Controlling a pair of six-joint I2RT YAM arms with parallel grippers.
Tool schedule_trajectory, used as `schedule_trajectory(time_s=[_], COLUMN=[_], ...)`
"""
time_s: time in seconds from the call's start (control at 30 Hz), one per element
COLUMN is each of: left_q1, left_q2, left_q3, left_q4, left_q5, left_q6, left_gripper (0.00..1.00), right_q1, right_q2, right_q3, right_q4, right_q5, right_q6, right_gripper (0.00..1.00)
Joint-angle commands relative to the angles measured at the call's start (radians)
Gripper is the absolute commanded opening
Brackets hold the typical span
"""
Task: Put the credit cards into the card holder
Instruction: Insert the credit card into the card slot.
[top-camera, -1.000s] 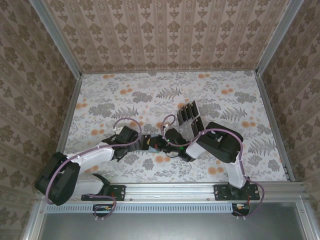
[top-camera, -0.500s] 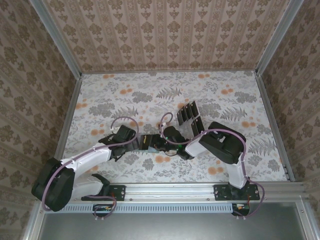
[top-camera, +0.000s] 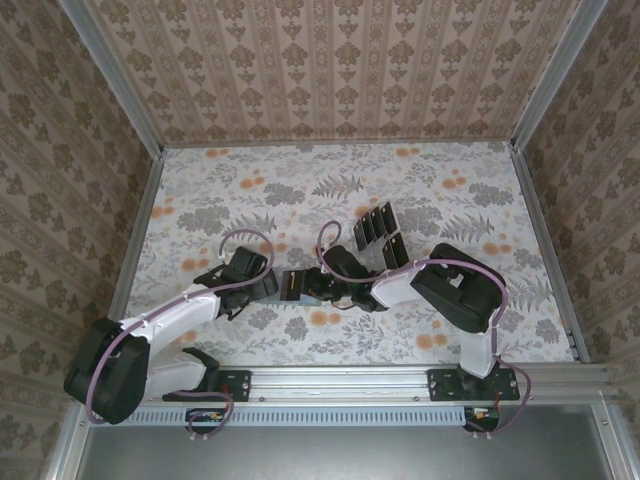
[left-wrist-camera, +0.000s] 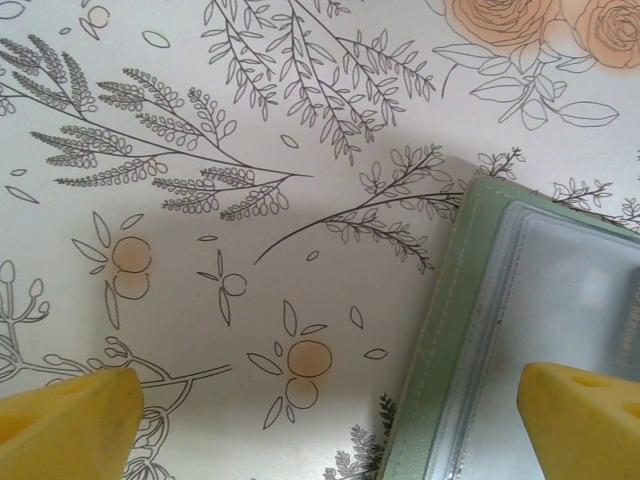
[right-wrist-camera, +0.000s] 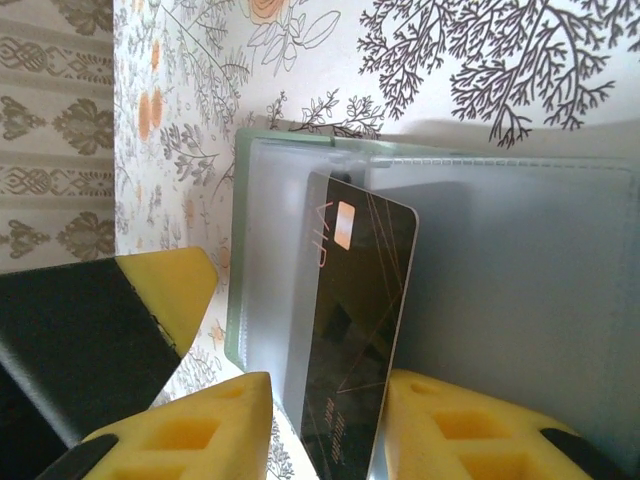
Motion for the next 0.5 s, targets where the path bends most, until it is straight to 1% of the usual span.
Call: schedule_trajectory(time_s=[0.0, 0.1, 0.3, 0.47], left_q1=[0.008, 0.008, 0.008, 0.008], left_q2=[0.005, 0.012, 0.027, 0.034], left_q3=[0.020, 0.017, 0.012, 0.007], left_q4=[0.016, 0.026, 0.050, 0.064], left_q5=[0.020, 0.024, 0.038, 0.047], left_q6=[0.023, 0.022, 0.024, 0.024], left_gripper=[0.99, 0.98, 0.98, 0.98], right_q1=[-0.010, -0.011, -0.011, -0.011], right_q2=[0.005, 0.006, 0.022, 0.043], right_q3=[0.011, 0.017, 0.037, 0.063], right_q4=[-0.145, -0.158, -0.180, -0.181], right_q5=[0.035, 0.036, 0.031, 0.010], right_q6=[-0.036, -0.036, -0.036, -0.035], right_gripper=[0.32, 0.28, 0.16, 0.10])
